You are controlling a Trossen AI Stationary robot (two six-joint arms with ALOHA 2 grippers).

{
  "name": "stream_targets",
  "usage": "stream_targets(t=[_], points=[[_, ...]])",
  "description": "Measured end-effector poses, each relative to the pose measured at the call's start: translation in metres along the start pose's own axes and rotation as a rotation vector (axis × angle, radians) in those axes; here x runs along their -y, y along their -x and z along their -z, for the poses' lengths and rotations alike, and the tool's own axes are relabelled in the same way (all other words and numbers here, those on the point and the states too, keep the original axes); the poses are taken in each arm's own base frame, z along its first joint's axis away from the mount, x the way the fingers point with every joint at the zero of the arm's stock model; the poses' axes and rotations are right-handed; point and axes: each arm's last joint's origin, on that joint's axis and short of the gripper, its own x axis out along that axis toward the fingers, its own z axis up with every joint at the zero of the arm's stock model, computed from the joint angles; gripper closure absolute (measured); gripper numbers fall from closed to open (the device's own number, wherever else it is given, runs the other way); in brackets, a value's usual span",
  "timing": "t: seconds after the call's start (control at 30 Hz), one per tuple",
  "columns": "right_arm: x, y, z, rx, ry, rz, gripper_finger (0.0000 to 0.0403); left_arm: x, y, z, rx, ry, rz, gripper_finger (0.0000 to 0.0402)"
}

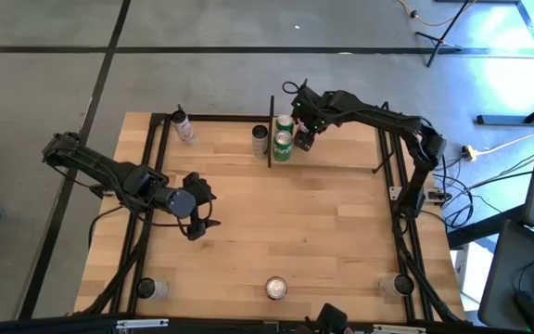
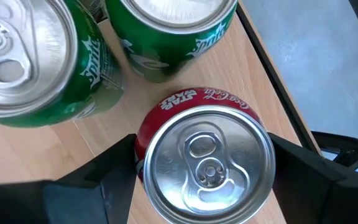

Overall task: Place canned beverage on shelf
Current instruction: Put the top red soda can on the shelf, then put the red soda can on the shelf aligned with the other red soda can

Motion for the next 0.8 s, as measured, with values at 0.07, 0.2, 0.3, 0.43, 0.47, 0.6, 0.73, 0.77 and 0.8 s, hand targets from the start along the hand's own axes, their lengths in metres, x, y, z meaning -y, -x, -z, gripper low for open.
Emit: stream_targets(t=[0.07,0.2,0.3,0.43,0.47,0.6,0.73,0.77,0.8], points=[[0.0,0.0,0.0,0.0,0.003,-0.006,0.0114,0.0,0.0,0.0,0.0,0.0,0.0,0.0037],[0.0,0.0,0.0,0.0,0.007,0.0,0.0084,0.0,0.0,0.0,0.0,0.0,0.0,0.0037],[0.0,-0.001,0.0,0.001,0.009,0.0,0.0049,0.0,0.0,0.0,0.0,0.001,0.0,0.0037],[0.0,-0.001,-0.001,0.006,0.019,0.0,0.0013,0.0,0.0,0.0,0.0,0.001,0.0,0.0037],[0.0,-0.001,-0.001,0.007,0.022,0.0,0.0008,0.0,0.0,0.0,0.0,0.001,0.0,0.0037],[0.001,0.007,-0.002,-0.004,0.061,-0.001,0.0012,0.0,0.0,0.0,0.0,0.0,0.0,0.0037],[0.003,0.031,-0.007,-0.029,0.06,-0.013,0.0021,0.0,0.0,0.0,0.0,0.0,0.001,0.0037],[0.003,0.038,-0.007,-0.032,0.057,-0.031,0.0022,0.0,0.0,0.0,0.0,0.0,0.0,0.0037],[0.001,0.045,-0.008,-0.031,0.053,-0.058,0.0023,0.0,0.0,0.0,0.0,0.0,0.0,0.0037]])
